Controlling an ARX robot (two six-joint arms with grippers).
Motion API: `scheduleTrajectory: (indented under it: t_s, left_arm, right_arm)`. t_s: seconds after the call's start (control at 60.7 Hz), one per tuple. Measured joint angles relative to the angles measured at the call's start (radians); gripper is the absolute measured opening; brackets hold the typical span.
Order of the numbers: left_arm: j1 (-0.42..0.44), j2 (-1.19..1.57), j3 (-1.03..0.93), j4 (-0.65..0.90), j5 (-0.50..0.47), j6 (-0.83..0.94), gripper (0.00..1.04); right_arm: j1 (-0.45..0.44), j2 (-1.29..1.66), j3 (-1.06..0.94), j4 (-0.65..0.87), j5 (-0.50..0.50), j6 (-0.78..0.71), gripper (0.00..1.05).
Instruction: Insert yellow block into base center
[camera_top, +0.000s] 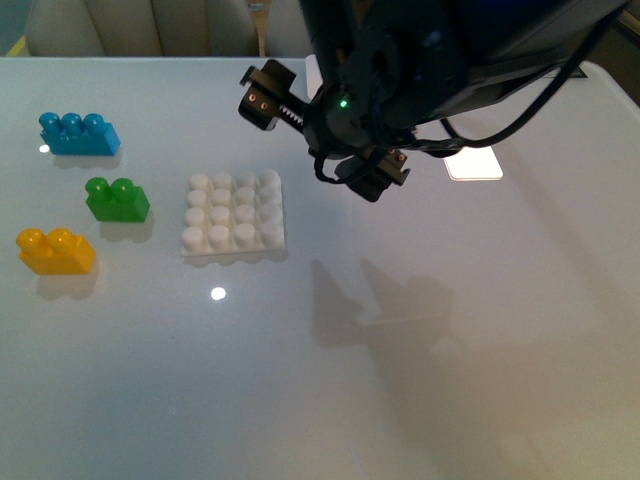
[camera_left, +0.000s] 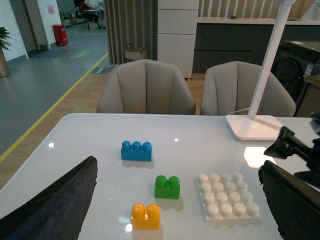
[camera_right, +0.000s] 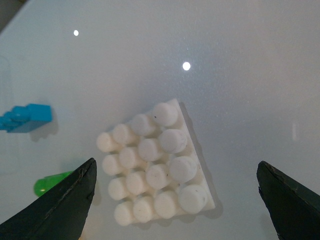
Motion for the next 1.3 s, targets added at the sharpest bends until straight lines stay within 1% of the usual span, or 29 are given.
scheduleTrajectory:
  t_s: [0.165,0.247,0.296,0.395,0.477,0.576,0.593,0.626,0.642,0.675,0.691,0.724,0.757,0.807,0.873,0.938,1.004,1.037,1.087,1.136,1.169,1.301]
  left_arm:
    - [0.000,0.000,0.000,0.000,0.000,0.000,0.97]
    - [0.000,0.000,0.000,0.000,0.000,0.000,0.97]
    - [0.000,0.000,0.000,0.000,0.000,0.000,0.97]
    - [0.000,0.000,0.000,0.000,0.000,0.000,0.97]
    - [0.000,0.000,0.000,0.000,0.000,0.000,0.97]
    - [0.000,0.000,0.000,0.000,0.000,0.000,0.97]
    - [0.000,0.000,0.000,0.000,0.000,0.000,0.97]
    - [0.000,0.000,0.000,0.000,0.000,0.000,0.97]
    - [0.000,0.000,0.000,0.000,0.001,0.000,0.97]
    - [0.000,0.000,0.000,0.000,0.000,0.000,0.97]
    - [0.000,0.000,0.000,0.000,0.000,0.000,0.97]
    - [0.000,0.000,0.000,0.000,0.000,0.000,0.97]
    - [0.000,0.000,0.000,0.000,0.000,0.000,0.97]
    - [0.000,0.000,0.000,0.000,0.000,0.000,0.97]
    - [0.000,0.000,0.000,0.000,0.000,0.000,0.97]
    - [0.000,0.000,0.000,0.000,0.000,0.000,0.97]
    - [0.000,0.000,0.000,0.000,0.000,0.000,0.97]
    - [0.000,0.000,0.000,0.000,0.000,0.000,0.97]
    - [0.000,0.000,0.000,0.000,0.000,0.000,0.97]
    - [0.000,0.000,0.000,0.000,0.000,0.000,0.97]
    - [0.000,0.000,0.000,0.000,0.000,0.000,0.97]
    - [0.000,0.000,0.000,-0.001,0.000,0.000,0.97]
  right_arm:
    - [-0.059,-0.209,-0.232,0.138,-0.001,-0.040,0.96]
    - [-0.121,-0.384,-0.415,0.214,-0.013,-0.071,0.96]
    - [-0.145,-0.457,-0.492,0.235,-0.026,-0.082,0.96]
    - [-0.196,-0.615,-0.647,0.237,-0.048,-0.118,0.96]
    - [-0.232,-0.732,-0.740,0.193,-0.061,-0.154,0.96]
    - [-0.289,-0.895,-0.844,0.155,-0.100,-0.211,0.96]
    - [-0.303,-0.934,-0.882,0.194,-0.068,-0.253,0.94]
    - [-0.330,-0.990,-0.961,0.355,-0.002,-0.367,0.87]
    - [-0.338,-1.004,-0.980,0.393,0.005,-0.394,0.85]
    - [-0.378,-1.068,-1.060,0.530,-0.005,-0.505,0.78]
    - [-0.389,-1.087,-1.079,0.555,-0.009,-0.530,0.76]
    - [-0.440,-1.172,-1.151,0.606,-0.047,-0.622,0.69]
    - [-0.497,-1.293,-1.228,0.585,-0.092,-0.700,0.61]
    - [-0.522,-1.402,-1.295,0.544,-0.098,-0.742,0.52]
    - [-0.530,-1.497,-1.345,0.511,-0.107,-0.781,0.40]
    - [-0.531,-1.553,-1.362,0.484,-0.111,-0.805,0.25]
    - [-0.531,-1.611,-1.377,0.445,-0.111,-0.815,0.07]
    - [-0.531,-1.630,-1.382,0.432,-0.111,-0.818,0.02]
    - [-0.531,-1.661,-1.391,0.413,-0.112,-0.826,0.02]
    - [-0.531,-1.667,-1.418,0.447,-0.111,-0.826,0.02]
    - [-0.531,-1.677,-1.428,0.443,-0.111,-0.827,0.02]
    - [-0.531,-1.752,-1.430,0.371,-0.111,-0.829,0.02]
